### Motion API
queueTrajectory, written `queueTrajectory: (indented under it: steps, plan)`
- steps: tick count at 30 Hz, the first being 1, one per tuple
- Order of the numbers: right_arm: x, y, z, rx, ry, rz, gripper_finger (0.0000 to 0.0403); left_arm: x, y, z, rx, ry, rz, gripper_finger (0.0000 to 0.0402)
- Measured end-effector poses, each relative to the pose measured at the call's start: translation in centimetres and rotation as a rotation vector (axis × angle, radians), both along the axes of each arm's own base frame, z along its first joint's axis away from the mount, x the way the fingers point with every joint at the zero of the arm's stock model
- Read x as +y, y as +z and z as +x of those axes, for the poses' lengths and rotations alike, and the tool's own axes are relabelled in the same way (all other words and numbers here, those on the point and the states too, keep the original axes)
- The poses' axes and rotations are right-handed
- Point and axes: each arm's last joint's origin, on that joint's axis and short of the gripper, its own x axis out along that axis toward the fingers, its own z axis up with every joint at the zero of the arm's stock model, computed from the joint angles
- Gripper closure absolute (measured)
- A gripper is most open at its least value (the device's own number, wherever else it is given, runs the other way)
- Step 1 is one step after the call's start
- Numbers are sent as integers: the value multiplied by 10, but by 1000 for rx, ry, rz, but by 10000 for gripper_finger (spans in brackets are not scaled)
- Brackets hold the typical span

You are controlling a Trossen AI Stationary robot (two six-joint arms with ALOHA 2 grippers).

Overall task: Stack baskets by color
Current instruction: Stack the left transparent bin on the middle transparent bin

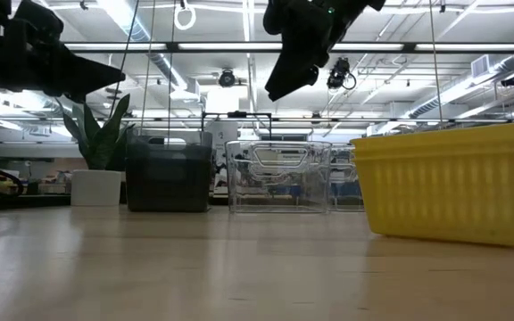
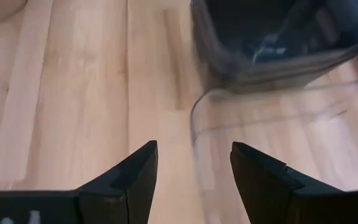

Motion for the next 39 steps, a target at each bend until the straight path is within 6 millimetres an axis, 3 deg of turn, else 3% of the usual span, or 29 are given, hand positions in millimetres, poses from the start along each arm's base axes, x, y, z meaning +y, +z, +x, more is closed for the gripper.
queueTrajectory:
  steps: [12,19,23,32,39]
  plan:
    - [12,-8,2,45,1,-22,195,-3,3,-1,-16,10,92,354]
    - [8,-31,18,72,-5,-24,195,-3,5,-1,-87,-10,-93,345]
    - [-2,-41,29,51,-3,-24,195,-3,5,-1,-92,-13,-113,349]
    - [-17,-34,50,48,-28,-9,195,-3,4,-1,-84,-13,-110,347]
    - [-16,-35,48,78,-31,-2,195,-3,4,-1,-85,-13,-110,344]
